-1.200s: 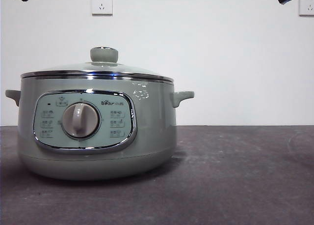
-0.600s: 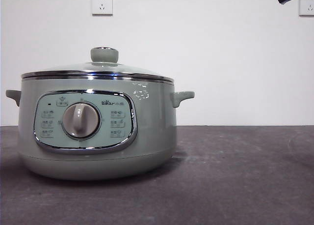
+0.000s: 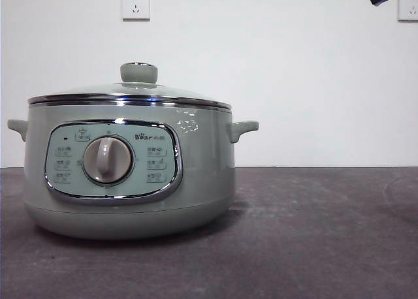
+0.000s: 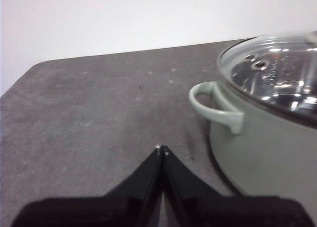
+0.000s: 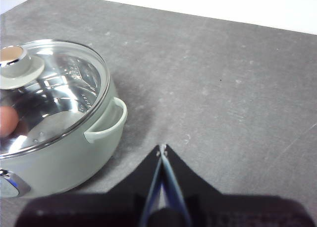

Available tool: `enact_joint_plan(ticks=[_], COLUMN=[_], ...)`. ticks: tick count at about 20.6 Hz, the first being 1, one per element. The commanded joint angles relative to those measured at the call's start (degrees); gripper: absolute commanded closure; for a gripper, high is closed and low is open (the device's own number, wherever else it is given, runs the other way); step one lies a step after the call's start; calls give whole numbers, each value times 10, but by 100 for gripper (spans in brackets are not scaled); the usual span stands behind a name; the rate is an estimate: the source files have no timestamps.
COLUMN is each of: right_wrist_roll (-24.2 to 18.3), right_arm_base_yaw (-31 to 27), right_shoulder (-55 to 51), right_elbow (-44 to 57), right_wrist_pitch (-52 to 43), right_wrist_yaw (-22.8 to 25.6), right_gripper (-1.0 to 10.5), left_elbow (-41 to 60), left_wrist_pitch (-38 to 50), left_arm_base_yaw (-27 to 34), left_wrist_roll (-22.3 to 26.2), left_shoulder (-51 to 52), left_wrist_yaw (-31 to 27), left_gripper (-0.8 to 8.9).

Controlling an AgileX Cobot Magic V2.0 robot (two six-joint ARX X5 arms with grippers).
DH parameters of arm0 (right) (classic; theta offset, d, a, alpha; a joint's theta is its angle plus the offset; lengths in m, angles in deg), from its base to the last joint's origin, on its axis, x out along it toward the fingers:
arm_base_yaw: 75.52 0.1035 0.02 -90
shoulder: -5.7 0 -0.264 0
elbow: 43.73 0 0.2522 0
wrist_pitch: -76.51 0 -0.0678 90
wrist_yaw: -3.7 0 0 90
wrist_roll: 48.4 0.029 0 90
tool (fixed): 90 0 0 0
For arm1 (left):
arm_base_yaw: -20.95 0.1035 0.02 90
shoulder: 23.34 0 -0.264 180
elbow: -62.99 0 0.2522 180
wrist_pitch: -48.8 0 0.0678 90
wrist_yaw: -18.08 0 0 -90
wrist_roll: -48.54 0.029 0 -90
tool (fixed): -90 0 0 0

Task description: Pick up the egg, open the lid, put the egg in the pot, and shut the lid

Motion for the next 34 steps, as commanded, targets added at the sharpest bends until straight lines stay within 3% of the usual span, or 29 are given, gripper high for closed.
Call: enact_joint_plan(ticks=[1, 8, 27, 30, 34], right_wrist_roll=[-1, -1, -10, -43, -46], right_arm_base_yaw=[0, 0, 0, -39, -135], right_shoulder=[-1, -1, -6, -46, -134], right_elbow=[5, 5, 4, 16, 125], right_wrist_pitch=[-4, -4, 27, 12, -134], right_wrist_yaw=[2, 2, 2, -10, -96], right_gripper=[946, 946, 945, 946, 945], left_elbow=[22, 57, 57, 57, 57], left_wrist_pitch=[14, 32, 31, 31, 31], left_arm_base_yaw=[13, 26, 26, 26, 25], left_wrist_roll=[7, 2, 2, 2, 2], left_shoulder=[3, 3, 3, 3, 3], left_wrist_yaw=[2, 33, 31, 31, 31], left_gripper=[817, 817, 817, 817, 817])
